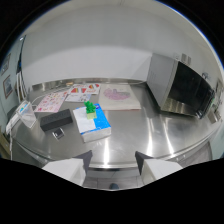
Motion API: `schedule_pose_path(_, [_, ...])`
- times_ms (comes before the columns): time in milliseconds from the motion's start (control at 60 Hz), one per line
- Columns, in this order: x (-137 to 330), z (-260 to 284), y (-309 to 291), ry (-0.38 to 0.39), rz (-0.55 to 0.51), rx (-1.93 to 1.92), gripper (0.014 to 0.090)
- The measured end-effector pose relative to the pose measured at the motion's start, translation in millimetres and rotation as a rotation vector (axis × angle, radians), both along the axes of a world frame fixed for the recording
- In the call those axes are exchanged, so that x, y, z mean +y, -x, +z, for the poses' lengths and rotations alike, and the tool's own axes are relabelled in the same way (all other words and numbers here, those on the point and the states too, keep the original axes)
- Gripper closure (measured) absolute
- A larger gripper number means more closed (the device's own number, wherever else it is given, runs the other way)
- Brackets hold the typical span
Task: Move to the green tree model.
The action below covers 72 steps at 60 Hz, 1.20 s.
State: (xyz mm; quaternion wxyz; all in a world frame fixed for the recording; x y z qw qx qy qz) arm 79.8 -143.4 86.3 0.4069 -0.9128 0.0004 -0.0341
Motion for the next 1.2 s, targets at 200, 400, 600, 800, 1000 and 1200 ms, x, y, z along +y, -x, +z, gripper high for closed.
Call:
schedule_pose_path(200, [2.4, -4.9, 53.0, 0.012, 0.054, 0.029, 0.0205])
schedule_pose_path(400, [25.2, -4.8, 90.3, 0.009, 0.08, 0.046, 0.0204])
schedule_pose_path(600, [63.7, -9.3, 103.5, -0.001, 0.07, 0.031, 0.0206])
schedule_pose_path(800, [103.5, -15.8, 99.5, -0.006, 0.041, 0.015, 0.0207])
schedule_pose_path(1000, [132.2, -24.7, 96.1, -0.006, 0.032, 0.006, 0.0207])
schedule_pose_path(1200, [146.4, -31.0, 92.3, 0.0, 0.027, -0.005, 0.0204])
